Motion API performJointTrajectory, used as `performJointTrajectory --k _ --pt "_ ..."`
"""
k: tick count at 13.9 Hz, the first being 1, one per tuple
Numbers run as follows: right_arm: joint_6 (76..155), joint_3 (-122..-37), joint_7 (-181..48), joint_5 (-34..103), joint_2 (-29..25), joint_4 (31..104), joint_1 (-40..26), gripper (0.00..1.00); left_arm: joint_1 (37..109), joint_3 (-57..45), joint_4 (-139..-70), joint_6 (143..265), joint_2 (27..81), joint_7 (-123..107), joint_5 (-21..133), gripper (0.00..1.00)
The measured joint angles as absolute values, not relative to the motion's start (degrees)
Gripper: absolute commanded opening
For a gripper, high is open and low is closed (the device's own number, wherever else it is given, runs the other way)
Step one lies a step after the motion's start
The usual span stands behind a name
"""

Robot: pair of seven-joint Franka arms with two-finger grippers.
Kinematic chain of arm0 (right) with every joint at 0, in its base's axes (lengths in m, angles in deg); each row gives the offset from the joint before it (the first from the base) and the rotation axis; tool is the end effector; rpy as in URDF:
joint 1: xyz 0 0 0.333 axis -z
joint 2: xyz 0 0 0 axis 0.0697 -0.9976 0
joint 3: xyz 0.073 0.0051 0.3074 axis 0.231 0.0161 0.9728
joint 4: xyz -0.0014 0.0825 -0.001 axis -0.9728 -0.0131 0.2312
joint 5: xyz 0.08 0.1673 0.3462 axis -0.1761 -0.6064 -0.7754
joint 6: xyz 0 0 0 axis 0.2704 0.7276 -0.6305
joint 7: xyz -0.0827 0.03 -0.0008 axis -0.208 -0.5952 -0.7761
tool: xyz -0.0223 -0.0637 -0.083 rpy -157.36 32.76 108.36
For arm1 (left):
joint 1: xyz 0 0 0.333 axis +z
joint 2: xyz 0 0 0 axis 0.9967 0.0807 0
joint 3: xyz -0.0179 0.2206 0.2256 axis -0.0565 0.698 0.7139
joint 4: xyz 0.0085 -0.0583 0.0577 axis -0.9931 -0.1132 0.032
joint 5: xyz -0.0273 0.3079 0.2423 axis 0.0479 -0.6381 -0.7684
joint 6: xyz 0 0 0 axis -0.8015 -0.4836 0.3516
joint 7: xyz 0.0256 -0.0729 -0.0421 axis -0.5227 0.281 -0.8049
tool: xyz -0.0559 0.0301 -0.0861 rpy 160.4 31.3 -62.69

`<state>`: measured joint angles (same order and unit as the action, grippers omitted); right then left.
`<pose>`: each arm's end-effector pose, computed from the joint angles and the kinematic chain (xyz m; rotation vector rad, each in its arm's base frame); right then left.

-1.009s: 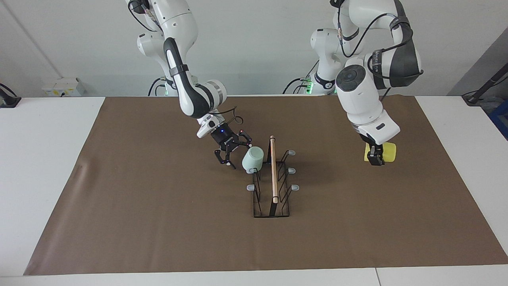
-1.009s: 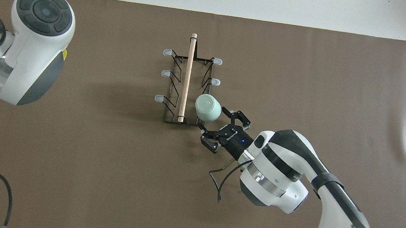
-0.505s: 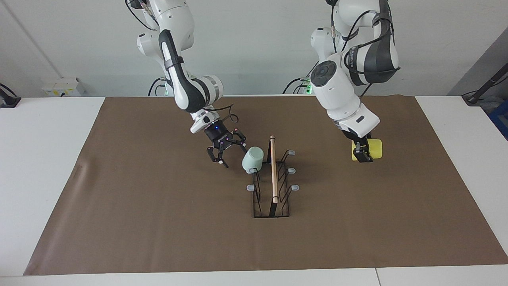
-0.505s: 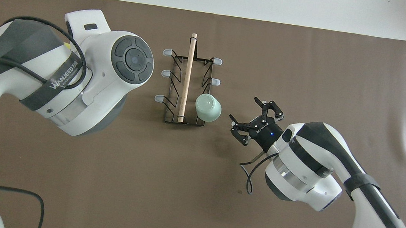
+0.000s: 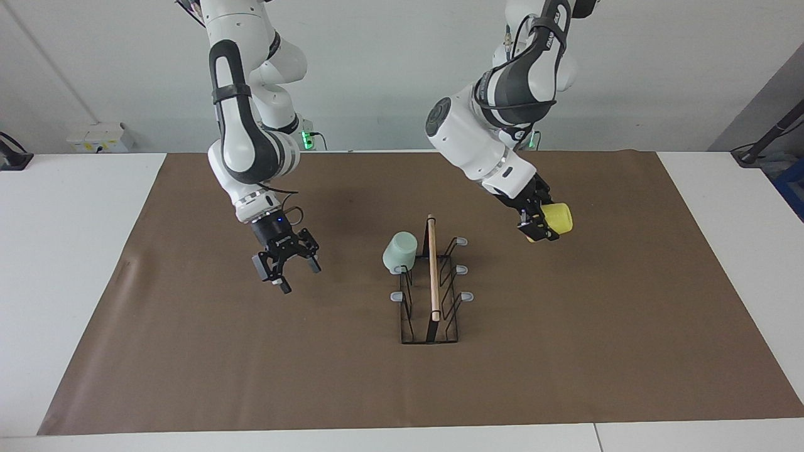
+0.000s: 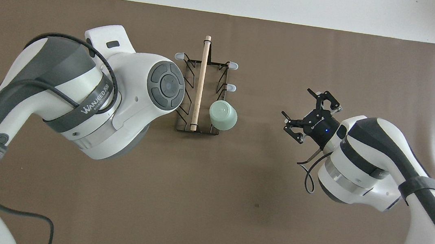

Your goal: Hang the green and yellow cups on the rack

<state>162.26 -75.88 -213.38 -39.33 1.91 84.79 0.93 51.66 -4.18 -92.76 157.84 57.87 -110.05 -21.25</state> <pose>0.5621 0.0832 0.3303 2.2843 1.6060 1.4206 0.5416 -0.2821 0.4687 -1.9909 -1.4198 -1.0352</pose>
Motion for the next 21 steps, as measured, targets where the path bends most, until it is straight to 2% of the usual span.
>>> performJointTrajectory --k 3,6,10,15,18,21 --pt "161.2 -75.9 -213.5 -26.9 1.8 84.6 4.9 1.0 48.4 -4.1 -91.8 151.3 59.7 -111.6 -25.0 0.0" --pt "155.9 -76.0 -213.6 -13.2 1.7 84.5 10.3 1.0 43.9 -4.2 -85.9 144.2 65.0 -112.0 -26.3 0.0" --pt "149.6 -76.1 -213.6 5.0 1.7 83.3 15.7 1.0 39.2 -4.1 -83.0 141.2 68.7 -112.5 -26.7 0.0" --pt "136.6 -76.2 -213.0 25.7 1.6 75.3 23.2 1.0 35.9 -4.2 -80.5 141.3 71.0 -112.8 -28.2 0.0" --pt "131.2 -76.1 -208.0 35.7 1.7 71.0 24.2 1.0 35.3 -4.1 -80.8 143.0 72.0 -112.7 -28.3 0.0" --pt "124.0 -75.6 -194.8 45.5 2.8 66.3 23.5 1.0 35.4 -3.4 -79.7 142.5 76.2 -112.8 -30.1 0.0"
